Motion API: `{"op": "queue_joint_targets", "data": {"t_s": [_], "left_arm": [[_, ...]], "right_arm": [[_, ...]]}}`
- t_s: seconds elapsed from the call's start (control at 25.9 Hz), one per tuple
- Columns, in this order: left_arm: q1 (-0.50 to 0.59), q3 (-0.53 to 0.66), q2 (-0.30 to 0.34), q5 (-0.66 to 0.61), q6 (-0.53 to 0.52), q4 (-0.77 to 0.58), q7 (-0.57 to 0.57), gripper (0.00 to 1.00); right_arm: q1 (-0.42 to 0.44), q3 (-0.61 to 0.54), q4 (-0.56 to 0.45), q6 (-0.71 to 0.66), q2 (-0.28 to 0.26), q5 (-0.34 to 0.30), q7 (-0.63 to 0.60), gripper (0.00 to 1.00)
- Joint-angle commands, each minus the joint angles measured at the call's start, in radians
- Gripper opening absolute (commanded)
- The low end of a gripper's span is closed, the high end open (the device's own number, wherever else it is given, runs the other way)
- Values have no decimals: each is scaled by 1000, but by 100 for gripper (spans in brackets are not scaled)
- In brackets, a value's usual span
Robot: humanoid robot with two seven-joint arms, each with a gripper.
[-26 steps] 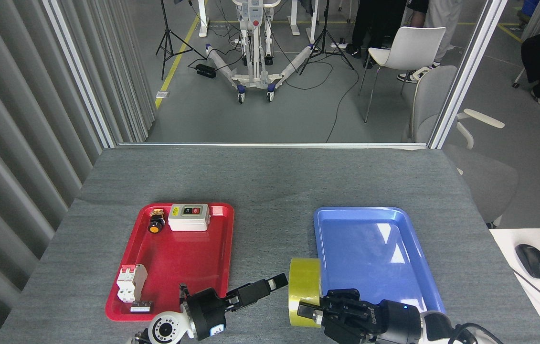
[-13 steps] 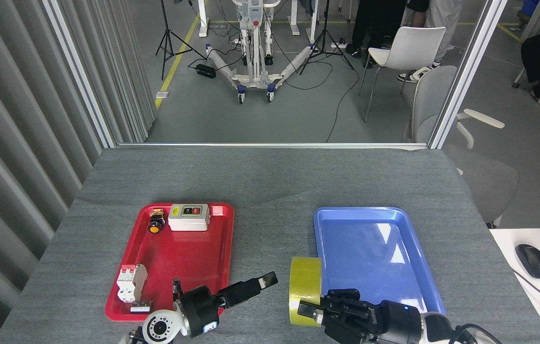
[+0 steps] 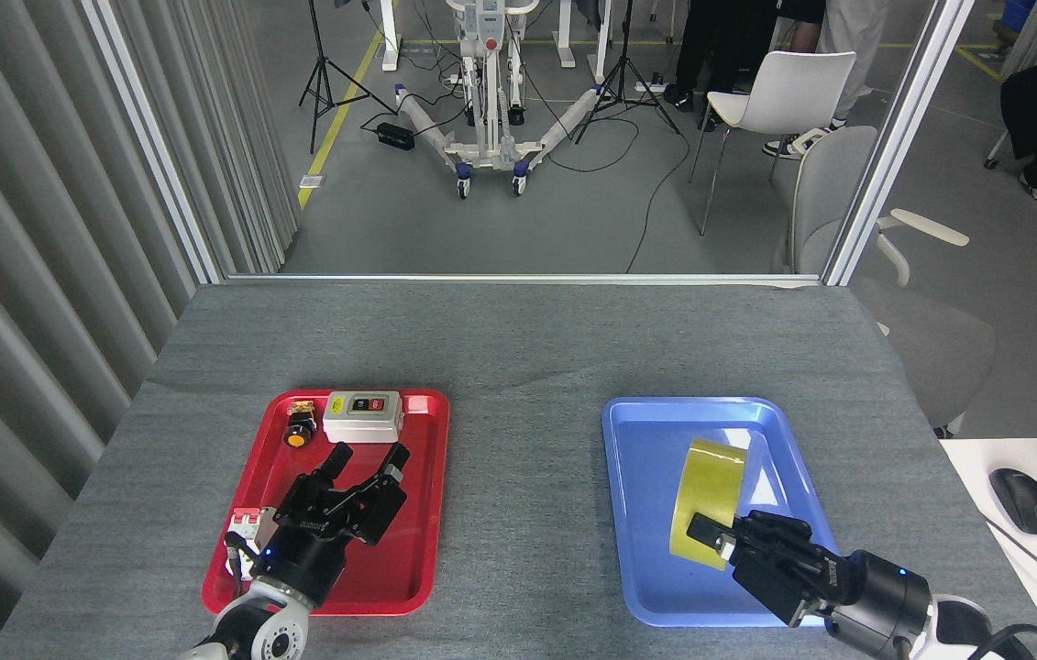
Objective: Place and move tape with both arms
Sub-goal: 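Carry the tape with the right gripper over the blue tray, withdraw left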
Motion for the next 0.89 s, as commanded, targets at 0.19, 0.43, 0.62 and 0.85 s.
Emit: {"op": "queue_joint_targets", "data": {"t_s": [0.19, 0.43, 0.62, 0.85], "left_arm": [[48, -28, -3, -339, 260, -75, 190, 100], [54, -138, 9, -441, 434, -86, 109, 100], [54, -134, 1, -444, 382, -86, 3, 100], [50, -134, 7, -455, 492, -61, -9, 100]], "right_arm": [[-148, 111, 56, 339, -90, 73, 5, 0], [-271, 231, 168, 480, -87, 76, 3, 0], [-373, 283, 266, 646, -35, 148, 2, 0], [-459, 294, 464, 782, 108, 441, -14, 0]]}}
